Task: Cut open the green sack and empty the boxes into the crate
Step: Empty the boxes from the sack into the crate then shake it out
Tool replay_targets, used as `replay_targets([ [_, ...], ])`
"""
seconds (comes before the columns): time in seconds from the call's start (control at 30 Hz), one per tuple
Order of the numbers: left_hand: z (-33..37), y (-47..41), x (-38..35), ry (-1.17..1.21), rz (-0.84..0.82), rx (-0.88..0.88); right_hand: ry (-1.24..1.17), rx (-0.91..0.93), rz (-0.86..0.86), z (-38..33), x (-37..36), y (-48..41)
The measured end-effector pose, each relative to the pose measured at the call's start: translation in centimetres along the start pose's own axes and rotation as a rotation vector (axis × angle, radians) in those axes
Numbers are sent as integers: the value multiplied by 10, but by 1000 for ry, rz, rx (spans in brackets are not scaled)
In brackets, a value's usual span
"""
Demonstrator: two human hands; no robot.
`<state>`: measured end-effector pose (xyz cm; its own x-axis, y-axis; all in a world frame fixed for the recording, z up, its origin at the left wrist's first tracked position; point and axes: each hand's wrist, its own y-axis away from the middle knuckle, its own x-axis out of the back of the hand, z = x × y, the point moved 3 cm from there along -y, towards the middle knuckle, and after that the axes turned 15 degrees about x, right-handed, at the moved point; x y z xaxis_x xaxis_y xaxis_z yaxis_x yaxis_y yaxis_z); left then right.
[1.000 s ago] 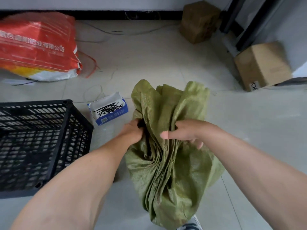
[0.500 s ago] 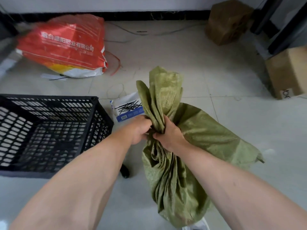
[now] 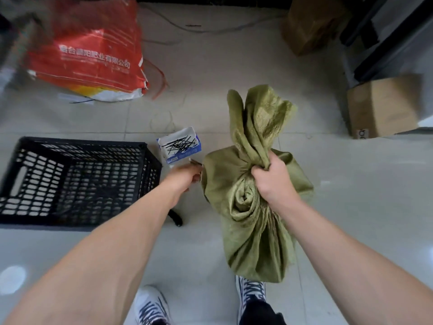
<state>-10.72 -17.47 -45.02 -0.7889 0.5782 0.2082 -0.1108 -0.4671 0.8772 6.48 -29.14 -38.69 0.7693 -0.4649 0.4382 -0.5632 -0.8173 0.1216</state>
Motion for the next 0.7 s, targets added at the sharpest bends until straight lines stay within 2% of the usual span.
replay_targets([
  [0.17, 14, 59, 24, 78, 126, 29, -52, 18, 39, -87, 68, 10],
  [0.33, 32, 116, 64, 313, 527, 82, -83, 77, -35, -159, 108, 9],
  [0.4, 31, 129, 80, 502, 465, 166, -135, 102, -101, -185, 110, 5],
  [0.47, 31, 136, 93, 757, 259, 249, -161, 128, -176, -212, 102, 1],
  [0.5, 33, 143, 100, 807, 194, 255, -170, 139, -207, -223, 96, -1],
  [0.6, 37, 163, 123, 760, 233, 219, -183, 168, -255, -248, 74, -6],
  [0.7, 33, 182, 154, 836, 263, 147, -155, 211, -263, -273, 46, -11],
])
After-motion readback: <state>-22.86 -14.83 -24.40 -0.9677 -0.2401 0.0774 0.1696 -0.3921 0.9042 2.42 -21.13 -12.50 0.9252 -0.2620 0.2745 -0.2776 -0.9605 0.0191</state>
